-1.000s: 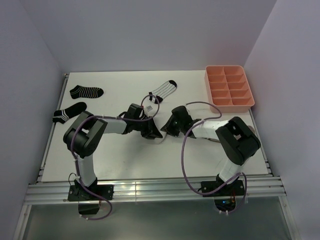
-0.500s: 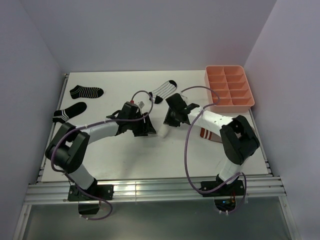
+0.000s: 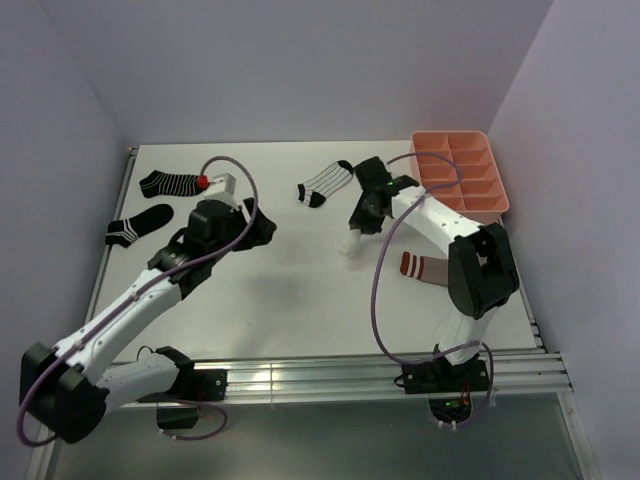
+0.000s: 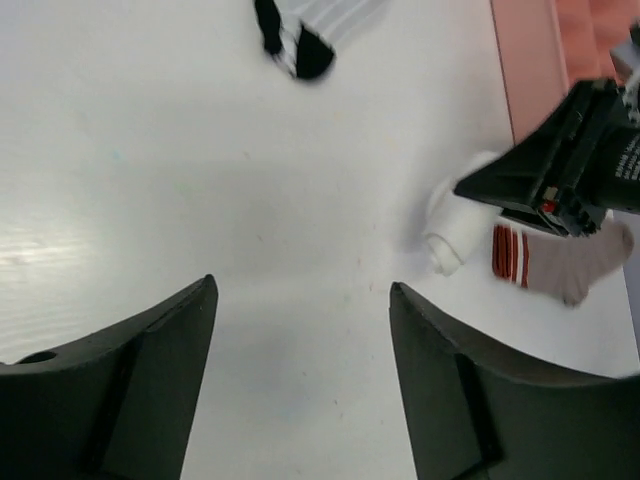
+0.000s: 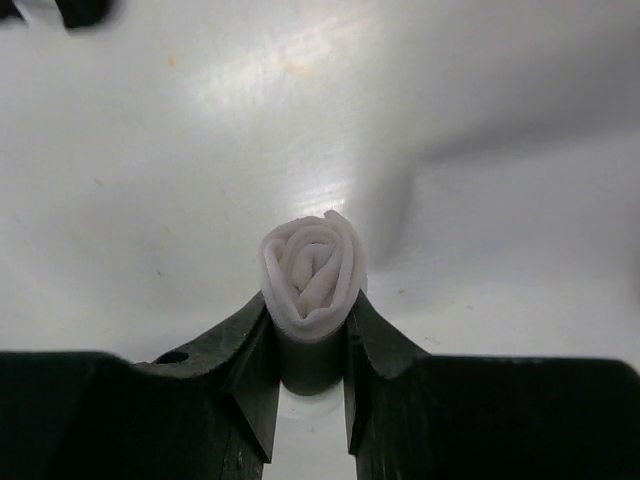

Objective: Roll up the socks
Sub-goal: Pick up the sock at the center of the board, then place the sock in the storage box.

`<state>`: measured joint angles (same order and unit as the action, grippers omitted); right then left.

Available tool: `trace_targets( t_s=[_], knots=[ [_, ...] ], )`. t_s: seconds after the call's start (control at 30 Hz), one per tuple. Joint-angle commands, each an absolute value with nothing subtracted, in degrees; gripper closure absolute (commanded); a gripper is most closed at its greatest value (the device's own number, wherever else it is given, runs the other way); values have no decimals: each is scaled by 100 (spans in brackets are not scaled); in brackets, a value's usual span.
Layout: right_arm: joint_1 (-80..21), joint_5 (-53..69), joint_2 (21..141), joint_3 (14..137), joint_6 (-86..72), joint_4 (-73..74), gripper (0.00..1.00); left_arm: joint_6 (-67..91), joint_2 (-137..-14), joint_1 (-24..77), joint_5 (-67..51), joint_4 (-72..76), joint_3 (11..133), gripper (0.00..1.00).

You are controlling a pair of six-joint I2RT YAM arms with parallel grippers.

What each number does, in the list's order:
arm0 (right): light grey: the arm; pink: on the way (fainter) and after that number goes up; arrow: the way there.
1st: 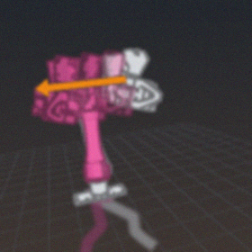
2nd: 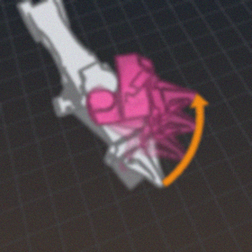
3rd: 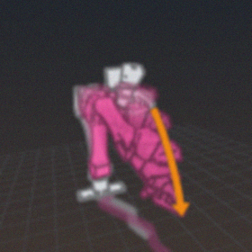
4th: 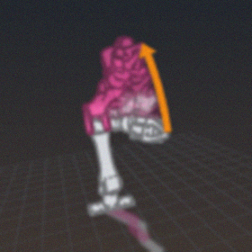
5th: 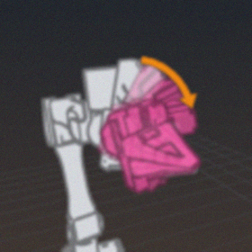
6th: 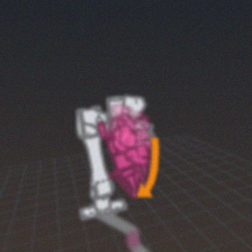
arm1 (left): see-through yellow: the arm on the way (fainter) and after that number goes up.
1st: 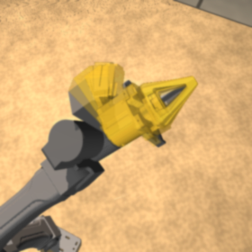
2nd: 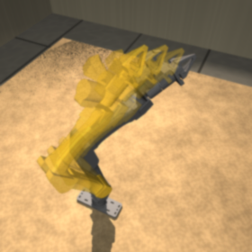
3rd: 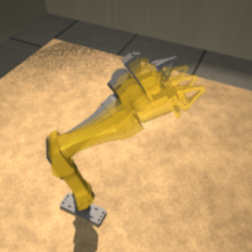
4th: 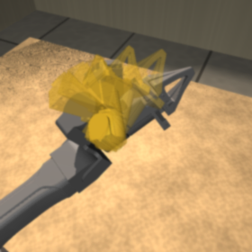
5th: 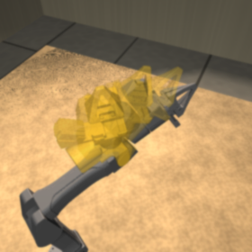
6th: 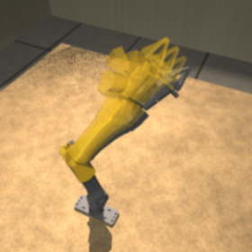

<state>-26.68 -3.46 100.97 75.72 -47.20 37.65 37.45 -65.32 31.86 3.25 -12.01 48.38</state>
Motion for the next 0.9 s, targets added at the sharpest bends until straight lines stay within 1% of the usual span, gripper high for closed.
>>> trace_targets(
  t_s=[0.0, 0.13, 0.17, 0.2, 0.23, 0.43, 0.53, 0.7, 0.87],
  knots=[
    [-2181, -431, 9677, 8208, -4641, 4253, 100, 3393, -5855, 3015, 1607, -1704, 5097, 25],
    [-1304, -483, 9633, 8683, -4536, 4605, 100, 3278, -5231, 2927, 2415, -2222, 5352, 16],
    [-1144, -492, 9624, 8779, -4500, 4719, 100, 3287, -5160, 2918, 2582, -2415, 5422, 9],
    [-969, -518, 9650, 8980, -4465, 4772, 100, 3400, -5081, 2909, 3097, -2556, 5449, 2],
    [-619, -527, 9659, 9078, -4430, 4851, 100, 3427, -4897, 2909, 3303, -2610, 5441, 1],
    [526, -624, 9940, 9764, -4421, 5045, 100, 3331, -4107, 2883, 4471, -2663, 5028, 0],
    [992, -563, 10194, 10063, -4456, 5054, 100, 3296, -3676, 2865, 4745, -2523, 4520, 1],
    [1554, -668, 10652, 10555, -4456, 5098, 100, 3217, -3305, 2857, 4816, -2171, 3921, 2],
    [1872, -861, 11249, 11116, -4386, 5343, 100, 3155, -3612, 2856, 4878, -1917, 3613, 3]
  ],
)
